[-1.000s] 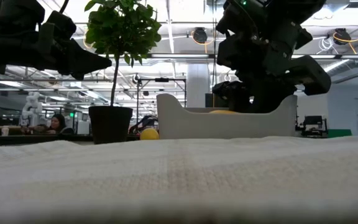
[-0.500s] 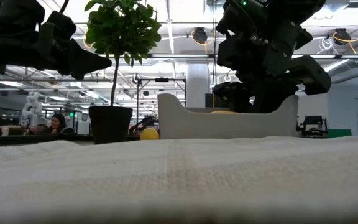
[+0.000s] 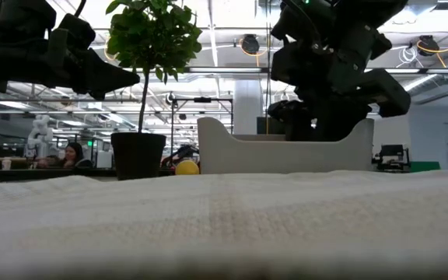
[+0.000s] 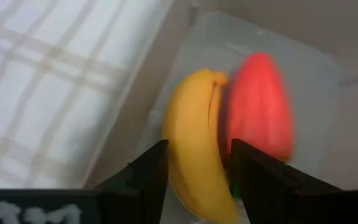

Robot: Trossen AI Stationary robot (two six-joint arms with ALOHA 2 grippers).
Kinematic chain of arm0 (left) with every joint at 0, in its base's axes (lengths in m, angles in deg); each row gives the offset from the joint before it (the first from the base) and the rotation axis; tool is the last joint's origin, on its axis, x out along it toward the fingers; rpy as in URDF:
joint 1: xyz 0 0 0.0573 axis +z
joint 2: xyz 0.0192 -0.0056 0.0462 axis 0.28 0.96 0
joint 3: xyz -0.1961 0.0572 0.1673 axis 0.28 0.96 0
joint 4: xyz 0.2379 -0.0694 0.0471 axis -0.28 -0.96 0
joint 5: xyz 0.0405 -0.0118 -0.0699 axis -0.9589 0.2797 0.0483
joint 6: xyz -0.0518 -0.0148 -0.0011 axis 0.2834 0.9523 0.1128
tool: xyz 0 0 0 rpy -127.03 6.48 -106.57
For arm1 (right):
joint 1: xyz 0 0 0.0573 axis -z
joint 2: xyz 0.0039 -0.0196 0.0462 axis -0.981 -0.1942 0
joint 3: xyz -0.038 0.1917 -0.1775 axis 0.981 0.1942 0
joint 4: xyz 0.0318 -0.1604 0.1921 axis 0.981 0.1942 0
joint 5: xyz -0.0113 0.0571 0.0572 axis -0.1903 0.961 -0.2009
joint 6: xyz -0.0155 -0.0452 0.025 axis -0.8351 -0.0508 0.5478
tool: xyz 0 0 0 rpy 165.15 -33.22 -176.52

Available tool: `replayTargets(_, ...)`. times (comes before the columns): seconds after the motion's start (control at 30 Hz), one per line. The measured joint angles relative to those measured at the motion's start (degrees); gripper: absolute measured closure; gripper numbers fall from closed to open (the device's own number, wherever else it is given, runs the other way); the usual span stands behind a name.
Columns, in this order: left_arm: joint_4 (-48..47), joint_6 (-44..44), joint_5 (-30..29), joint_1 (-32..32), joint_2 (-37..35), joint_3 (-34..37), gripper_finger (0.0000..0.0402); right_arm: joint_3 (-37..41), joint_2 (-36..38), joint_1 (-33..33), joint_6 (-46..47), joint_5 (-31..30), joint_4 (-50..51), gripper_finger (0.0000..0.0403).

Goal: Pick and placing Produce into tupperware
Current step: Put the banana into the gray bin, then put the lemon into the gray bin

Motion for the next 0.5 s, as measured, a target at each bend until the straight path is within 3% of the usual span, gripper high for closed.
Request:
replayTargets(0.27, 0.0, 0.3, 0.0, 0.0, 0.0, 0.0, 0.0376, 0.0, 5.7, 0.1, -0.8, -1.7, 0.5, 0.0279)
replayTargets(0.5, 0.0, 0.3, 0.0, 0.0, 0.0, 0.0, 0.0376, 0.0, 9.4, 0.0, 0.0, -1.6, 0.8, 0.0377)
